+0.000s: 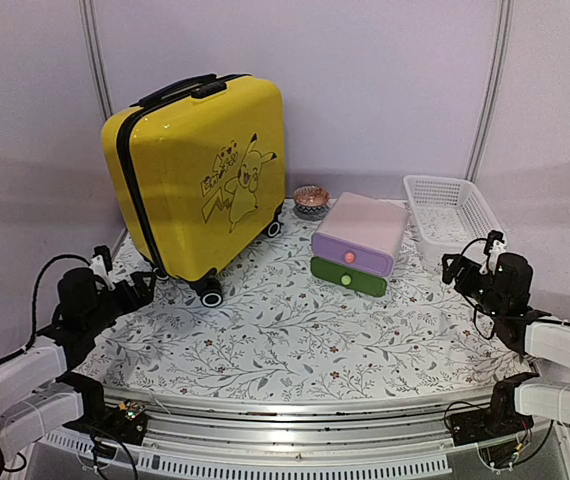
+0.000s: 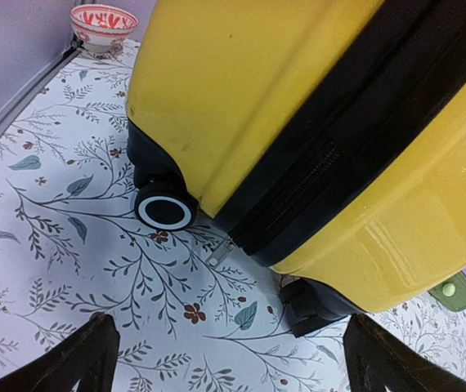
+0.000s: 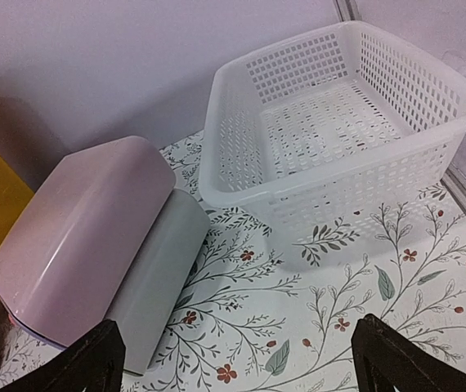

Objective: Open, take out, and arrange the luggage
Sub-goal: Adjust the luggage at the center of the board.

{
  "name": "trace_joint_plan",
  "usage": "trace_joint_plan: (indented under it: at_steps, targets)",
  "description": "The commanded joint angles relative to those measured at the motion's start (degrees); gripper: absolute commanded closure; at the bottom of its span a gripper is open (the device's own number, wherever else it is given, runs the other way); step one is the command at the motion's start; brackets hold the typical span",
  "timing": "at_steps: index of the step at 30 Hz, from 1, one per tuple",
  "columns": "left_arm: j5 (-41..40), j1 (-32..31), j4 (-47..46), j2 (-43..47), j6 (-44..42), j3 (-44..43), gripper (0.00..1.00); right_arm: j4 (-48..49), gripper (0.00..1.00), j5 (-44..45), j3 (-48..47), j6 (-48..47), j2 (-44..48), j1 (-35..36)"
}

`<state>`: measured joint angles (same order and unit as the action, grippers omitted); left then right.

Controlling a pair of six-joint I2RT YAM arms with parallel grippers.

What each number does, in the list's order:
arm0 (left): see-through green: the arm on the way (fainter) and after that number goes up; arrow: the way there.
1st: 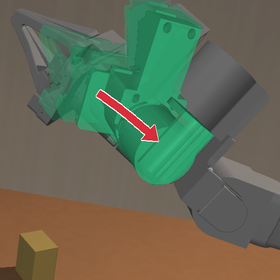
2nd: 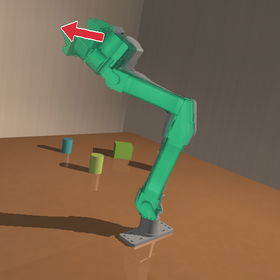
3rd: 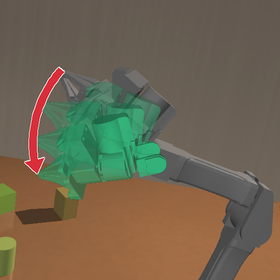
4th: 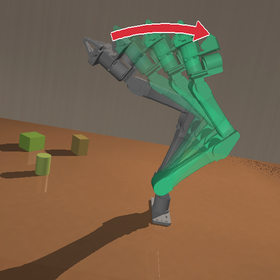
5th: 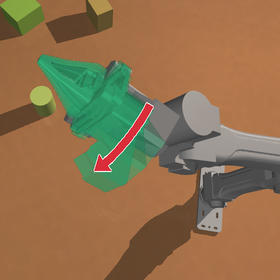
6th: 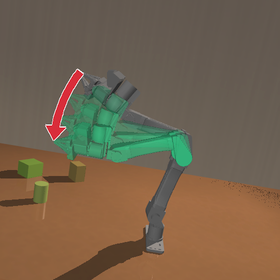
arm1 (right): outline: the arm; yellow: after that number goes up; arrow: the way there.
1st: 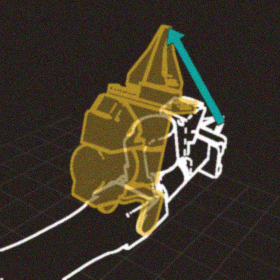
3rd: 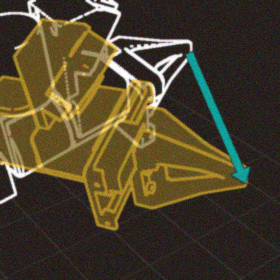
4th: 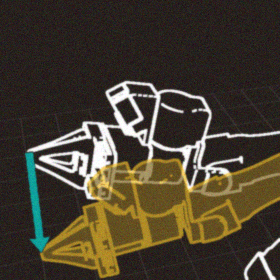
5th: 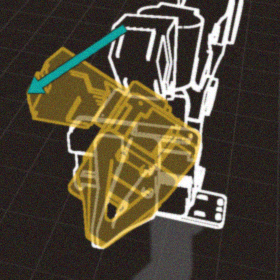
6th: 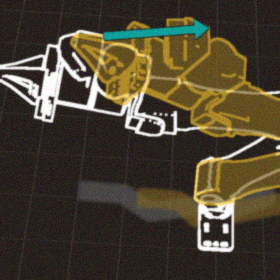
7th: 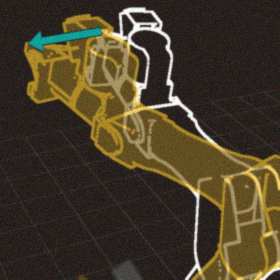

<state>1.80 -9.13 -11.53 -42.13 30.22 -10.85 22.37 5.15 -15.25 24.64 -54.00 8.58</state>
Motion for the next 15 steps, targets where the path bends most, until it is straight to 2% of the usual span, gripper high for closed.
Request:
trace_joint_plan:
  at_steps: [1,10,15]
  targets:
    - [-3.2,-0.4,0.3,1.3,0.5,-1.2,0.02,1.5,0.01,-1.1,-0.3,-0.2,-1.0,-0.1]
    - [-2.6,-0.4,5.6,10.0,-0.9,-3.6,0.02,2.0,0.01,-6.0,-2.5,-0.4,-5.0,0.0]
    - [-3.1,0.1,11.2,7.9,-1.3,-11.0,0.02,1.2,0.01,-14.0,-8.3,2.1,-9.5,0.0]
